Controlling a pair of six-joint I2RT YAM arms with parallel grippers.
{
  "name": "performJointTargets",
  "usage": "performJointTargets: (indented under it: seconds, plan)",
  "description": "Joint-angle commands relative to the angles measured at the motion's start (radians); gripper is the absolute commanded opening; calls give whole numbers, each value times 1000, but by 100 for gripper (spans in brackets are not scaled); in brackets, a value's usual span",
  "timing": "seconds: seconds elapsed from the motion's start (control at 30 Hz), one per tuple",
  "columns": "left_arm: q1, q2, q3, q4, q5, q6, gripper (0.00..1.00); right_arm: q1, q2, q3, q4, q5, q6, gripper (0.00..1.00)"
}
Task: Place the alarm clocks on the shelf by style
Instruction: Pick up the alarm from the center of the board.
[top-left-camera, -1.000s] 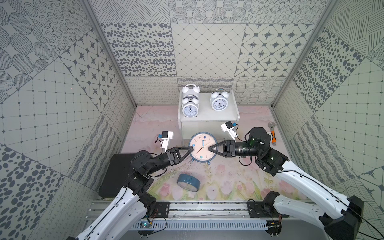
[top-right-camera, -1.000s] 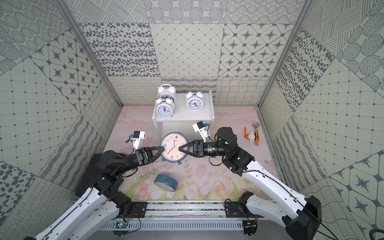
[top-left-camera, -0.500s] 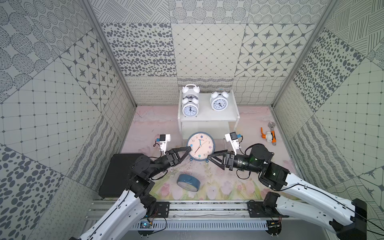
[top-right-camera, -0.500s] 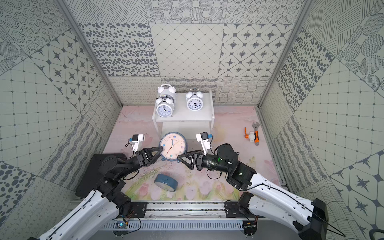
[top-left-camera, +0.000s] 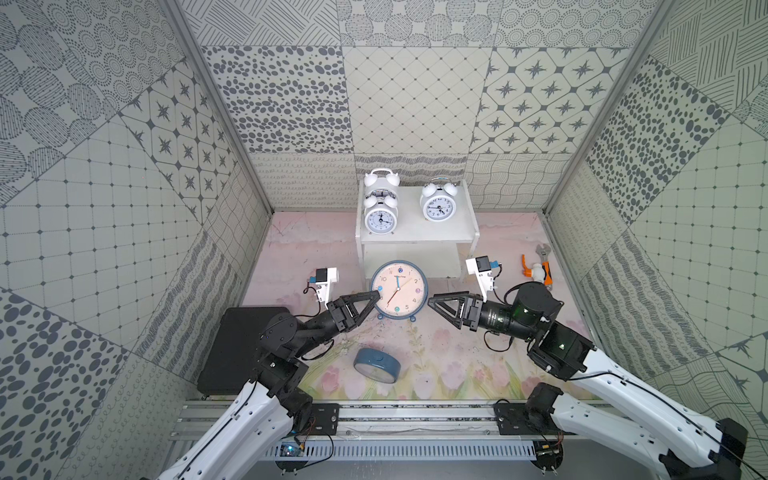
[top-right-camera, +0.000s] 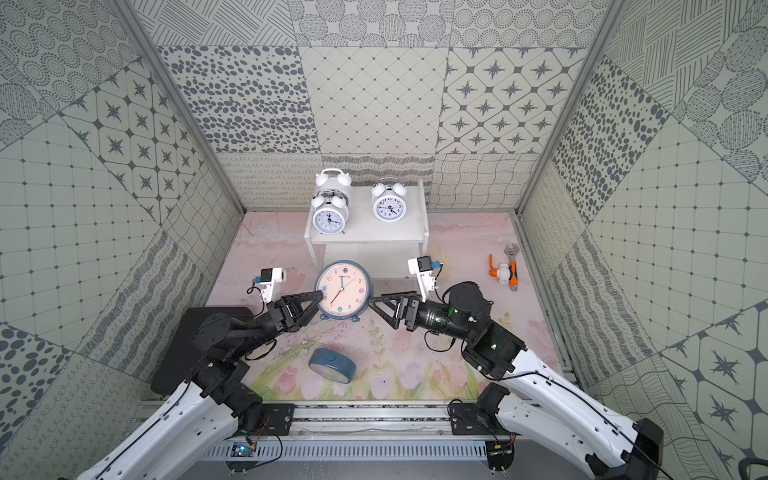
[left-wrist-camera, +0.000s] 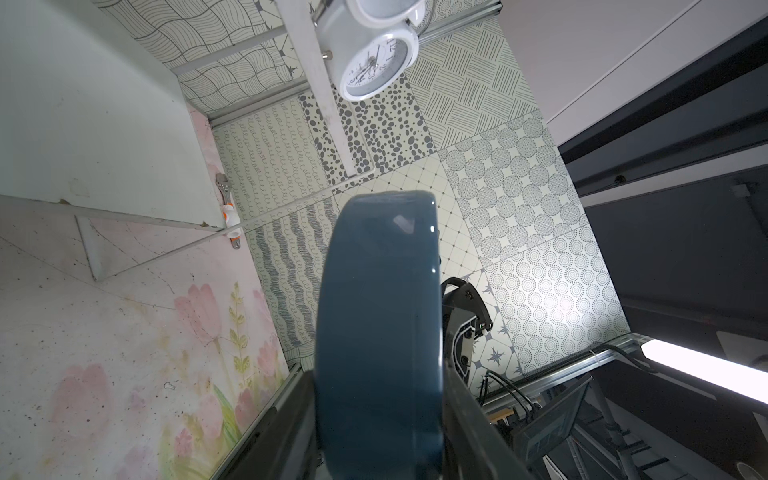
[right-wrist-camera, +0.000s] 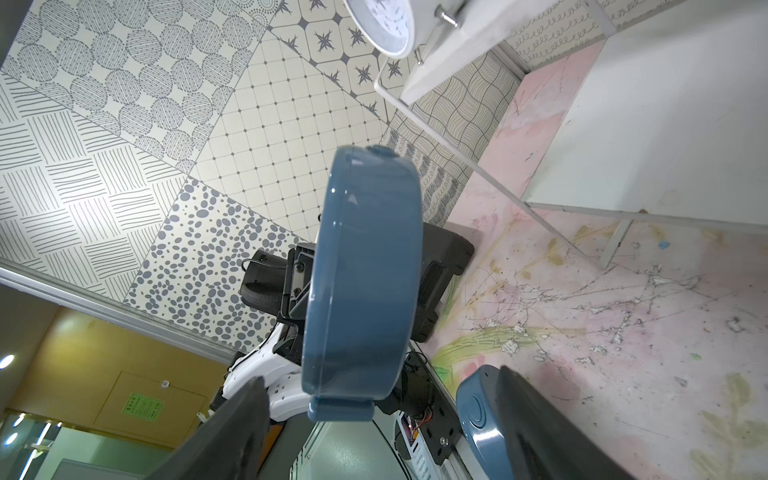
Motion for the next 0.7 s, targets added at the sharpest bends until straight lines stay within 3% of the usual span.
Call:
performJointTargets:
  seconds: [0.0, 0.47, 0.67]
  plan:
    - [3, -25, 31, 30, 30, 50, 14, -8, 9, 81, -98, -123, -63, 88]
    - [3, -12, 89, -36, 83, 92, 13, -9, 158, 313, -368, -162, -229, 82]
    - [2, -6, 92, -21, 96, 84, 13, -9, 185, 312, -335, -177, -222, 76]
